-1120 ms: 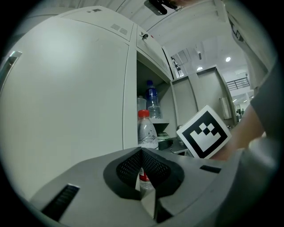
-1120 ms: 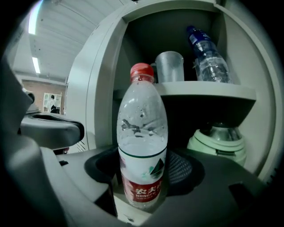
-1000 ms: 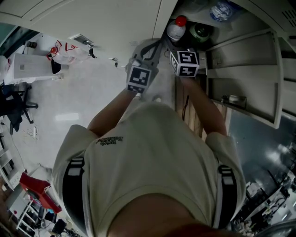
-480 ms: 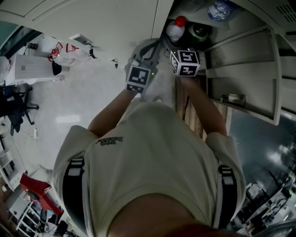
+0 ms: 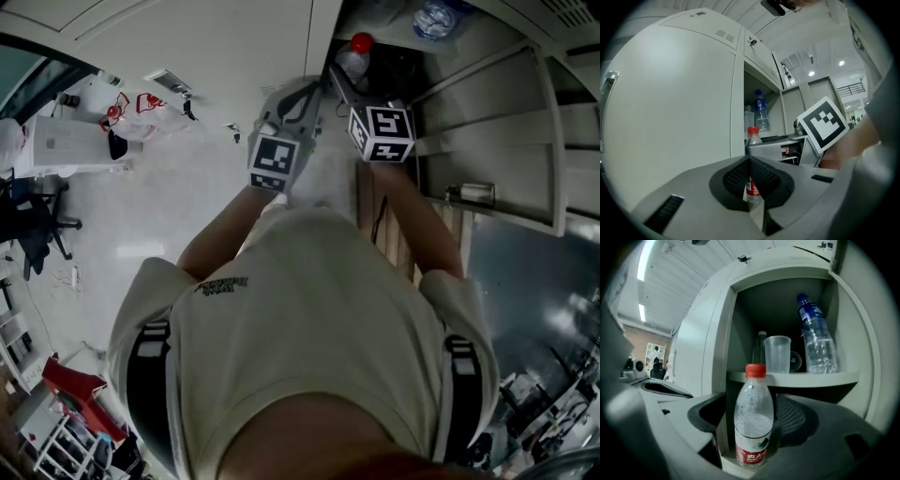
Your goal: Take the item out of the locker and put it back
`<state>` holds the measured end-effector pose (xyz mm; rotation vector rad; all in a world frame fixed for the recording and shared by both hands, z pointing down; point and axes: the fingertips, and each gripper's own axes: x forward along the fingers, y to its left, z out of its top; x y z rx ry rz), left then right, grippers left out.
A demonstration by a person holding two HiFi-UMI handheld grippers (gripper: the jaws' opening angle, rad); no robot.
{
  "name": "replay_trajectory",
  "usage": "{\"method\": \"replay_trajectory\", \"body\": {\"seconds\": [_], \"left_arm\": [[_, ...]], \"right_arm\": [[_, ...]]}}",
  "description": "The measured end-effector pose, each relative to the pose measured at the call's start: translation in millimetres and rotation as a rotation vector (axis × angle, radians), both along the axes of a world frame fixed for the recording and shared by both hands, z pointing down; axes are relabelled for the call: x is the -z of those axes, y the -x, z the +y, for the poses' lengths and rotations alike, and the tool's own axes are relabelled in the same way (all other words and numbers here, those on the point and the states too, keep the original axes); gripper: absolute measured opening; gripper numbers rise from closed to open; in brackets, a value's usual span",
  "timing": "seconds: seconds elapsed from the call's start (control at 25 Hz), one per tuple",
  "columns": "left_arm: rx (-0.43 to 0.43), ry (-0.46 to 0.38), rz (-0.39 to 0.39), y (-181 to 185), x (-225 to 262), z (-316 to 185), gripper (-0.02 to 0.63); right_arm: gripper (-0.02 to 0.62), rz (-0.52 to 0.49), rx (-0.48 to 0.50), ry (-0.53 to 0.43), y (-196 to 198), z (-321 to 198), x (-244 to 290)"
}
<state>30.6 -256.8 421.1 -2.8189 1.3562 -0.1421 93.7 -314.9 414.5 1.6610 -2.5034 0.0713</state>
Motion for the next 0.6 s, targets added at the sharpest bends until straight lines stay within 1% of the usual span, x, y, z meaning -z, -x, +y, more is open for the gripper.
{"method": "replay_trajectory", "body": {"seconds": [0.12, 0.24, 0.36, 0.44, 0.6], "left_arm": [[0.001, -0.01, 0.005, 5.0, 14.0, 2.2, 0.012], [0.0, -0.018, 0.026, 9.7, 34.5, 6.0, 0.012], [-0.008, -0.061, 0.06, 11.7, 65.8, 12.9, 0.012], [-0.02, -0.094, 0.07, 10.7, 86.7, 20.2, 0.012], [-0.063, -0.151, 0.095, 7.6, 120.1, 37.2, 0.012]], "right_arm": [[0.343, -0.017, 0.001, -0.04, -3.0, 10.6, 22.0], [0.31, -0.036, -0.002, -0.095, -9.6, 25.6, 49.8], [0.308, -0.051, 0.003, -0.14, -16.2, 41.3, 75.8], [0.246, -0.06, 0.013, -0.159, -19.9, 53.7, 90.2], [0.231, -0.061, 0.026, -0.199, -27.2, 82.0, 119.6]]}}
